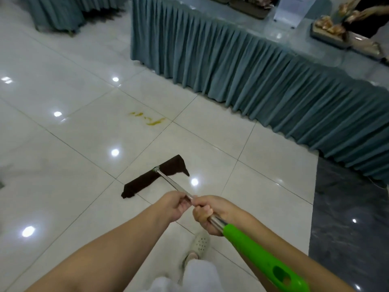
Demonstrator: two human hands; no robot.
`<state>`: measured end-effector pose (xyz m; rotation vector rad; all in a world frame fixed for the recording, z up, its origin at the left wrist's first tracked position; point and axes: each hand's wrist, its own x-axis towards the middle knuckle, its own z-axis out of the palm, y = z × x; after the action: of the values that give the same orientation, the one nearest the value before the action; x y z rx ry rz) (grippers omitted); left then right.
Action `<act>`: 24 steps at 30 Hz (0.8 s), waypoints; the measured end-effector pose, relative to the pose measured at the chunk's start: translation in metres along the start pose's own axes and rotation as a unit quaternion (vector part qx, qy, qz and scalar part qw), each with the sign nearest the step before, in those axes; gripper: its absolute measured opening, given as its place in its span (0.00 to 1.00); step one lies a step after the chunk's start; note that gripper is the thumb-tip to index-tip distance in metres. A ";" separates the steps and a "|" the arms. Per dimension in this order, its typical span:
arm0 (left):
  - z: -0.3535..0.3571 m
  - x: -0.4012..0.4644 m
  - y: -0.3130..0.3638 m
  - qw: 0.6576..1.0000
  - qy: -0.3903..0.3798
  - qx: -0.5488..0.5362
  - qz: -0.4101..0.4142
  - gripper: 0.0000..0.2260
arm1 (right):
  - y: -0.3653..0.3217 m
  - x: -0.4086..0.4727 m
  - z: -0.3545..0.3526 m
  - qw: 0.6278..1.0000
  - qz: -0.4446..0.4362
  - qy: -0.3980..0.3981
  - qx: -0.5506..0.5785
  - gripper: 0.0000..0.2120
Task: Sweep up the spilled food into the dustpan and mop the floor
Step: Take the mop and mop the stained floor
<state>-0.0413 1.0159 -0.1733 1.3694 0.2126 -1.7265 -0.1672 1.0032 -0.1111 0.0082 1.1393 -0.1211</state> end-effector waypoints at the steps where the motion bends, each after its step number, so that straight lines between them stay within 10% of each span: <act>1: 0.002 0.004 0.007 1.000 0.005 -0.008 0.006 0.13 | -0.009 0.004 0.005 1.000 -0.001 -0.003 -0.009 0.13; 24: 0.143 0.153 0.197 0.992 0.041 -0.117 0.034 0.08 | -0.302 0.049 0.067 0.998 0.025 -0.032 -0.057 0.10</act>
<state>0.0031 0.7317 -0.1755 1.2605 0.3972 -1.5371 -0.1168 0.6936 -0.1104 -0.0678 1.0800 -0.0110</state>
